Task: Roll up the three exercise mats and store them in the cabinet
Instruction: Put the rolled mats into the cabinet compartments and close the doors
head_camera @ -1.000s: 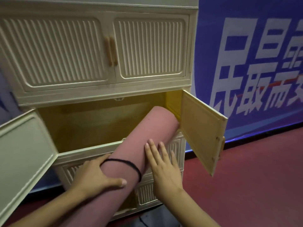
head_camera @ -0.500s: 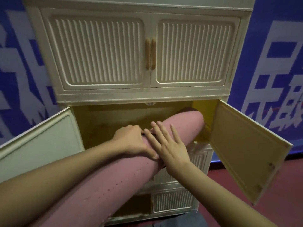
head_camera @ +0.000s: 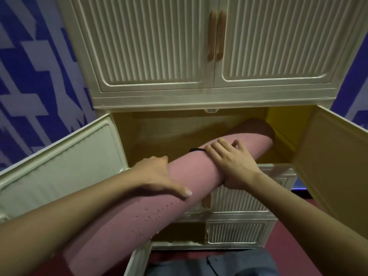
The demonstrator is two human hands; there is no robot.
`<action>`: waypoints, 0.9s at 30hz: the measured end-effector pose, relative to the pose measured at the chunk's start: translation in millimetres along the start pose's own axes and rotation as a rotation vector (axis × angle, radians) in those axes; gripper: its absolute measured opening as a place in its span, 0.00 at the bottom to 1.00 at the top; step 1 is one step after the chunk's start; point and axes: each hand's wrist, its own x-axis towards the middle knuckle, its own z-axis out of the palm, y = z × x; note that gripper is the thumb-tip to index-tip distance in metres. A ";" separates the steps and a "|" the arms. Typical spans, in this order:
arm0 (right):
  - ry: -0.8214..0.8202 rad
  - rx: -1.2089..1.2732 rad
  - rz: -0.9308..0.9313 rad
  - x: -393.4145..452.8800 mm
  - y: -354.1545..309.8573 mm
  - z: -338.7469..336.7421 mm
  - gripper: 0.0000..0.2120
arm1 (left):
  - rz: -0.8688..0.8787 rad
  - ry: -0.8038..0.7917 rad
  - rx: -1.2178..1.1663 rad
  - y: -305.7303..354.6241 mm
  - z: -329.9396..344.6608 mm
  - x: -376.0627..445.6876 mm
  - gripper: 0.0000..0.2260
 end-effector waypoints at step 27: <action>-0.184 0.040 0.495 36.0 78.3 -11.3 0.26 | 0.320 0.608 0.573 51.1 -48.1 82.3 0.47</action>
